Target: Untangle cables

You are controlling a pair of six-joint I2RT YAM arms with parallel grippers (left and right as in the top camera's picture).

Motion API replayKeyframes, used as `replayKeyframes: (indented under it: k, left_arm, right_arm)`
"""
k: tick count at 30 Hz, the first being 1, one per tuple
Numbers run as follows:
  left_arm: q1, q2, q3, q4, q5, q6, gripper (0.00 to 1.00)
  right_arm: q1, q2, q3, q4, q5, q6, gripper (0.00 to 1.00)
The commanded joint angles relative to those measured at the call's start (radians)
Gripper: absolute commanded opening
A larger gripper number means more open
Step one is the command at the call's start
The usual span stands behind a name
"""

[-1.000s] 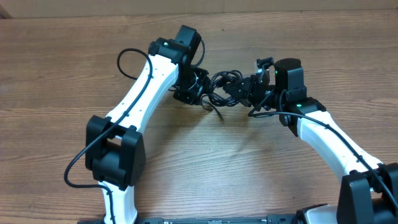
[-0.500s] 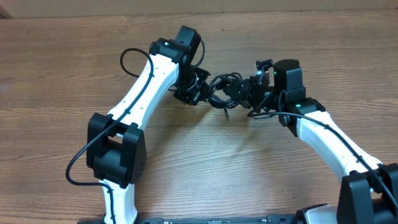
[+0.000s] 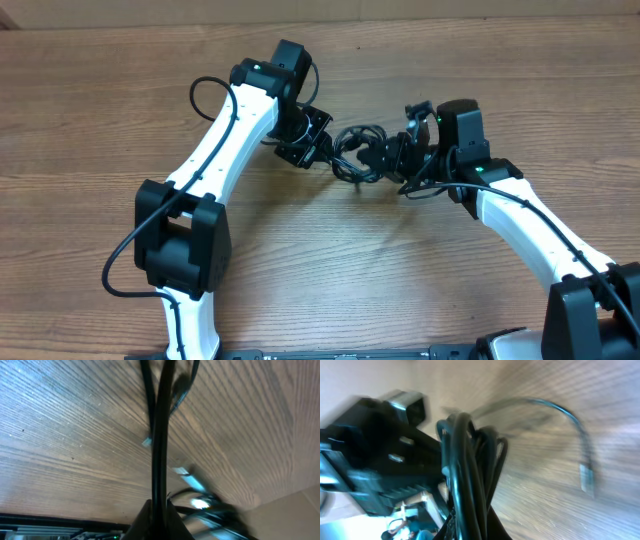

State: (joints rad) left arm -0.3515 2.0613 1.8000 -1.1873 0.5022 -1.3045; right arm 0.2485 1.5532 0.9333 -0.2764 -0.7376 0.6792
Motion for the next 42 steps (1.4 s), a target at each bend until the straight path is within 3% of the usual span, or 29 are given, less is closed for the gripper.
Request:
replayKeyframes:
  k: [1,12,20,29,37,39,41,42]
  left_arm:
    - [0.071,0.005,0.015,0.013,-0.072,0.026,0.04]
    - [0.069,0.005,0.015,0.03,-0.152,0.018,0.04]
    - [0.05,0.005,0.015,0.205,-0.163,0.019,0.04]
    - [-0.066,0.005,0.015,0.215,-0.347,0.132,0.04]
    - [-0.088,0.002,0.017,0.194,-0.555,0.349,0.04]
    - [-0.063,-0.005,0.029,0.189,-0.544,0.417,0.13]
    - [-0.014,-0.023,0.074,0.15,-0.453,0.502,0.49]
    - [-0.001,-0.027,0.09,0.135,-0.418,0.523,0.64]
  right_arm:
    - [-0.002,-0.027,0.004,-0.085,0.109,-0.059,0.04]
    - [0.006,-0.027,0.004,-0.176,0.085,-0.06,0.04]
    - [0.034,-0.027,0.004,-0.232,0.038,-0.042,0.04]
    - [0.034,-0.027,0.004,-0.229,0.042,0.189,0.04]
    - [0.033,-0.027,0.004,-0.274,0.135,0.421,0.04]
    - [0.033,-0.027,0.004,-0.274,0.135,0.486,0.04]
    - [0.033,-0.027,0.004,-0.26,0.134,0.628,0.15]
    - [0.033,-0.027,0.004,-0.255,0.134,0.66,0.16]
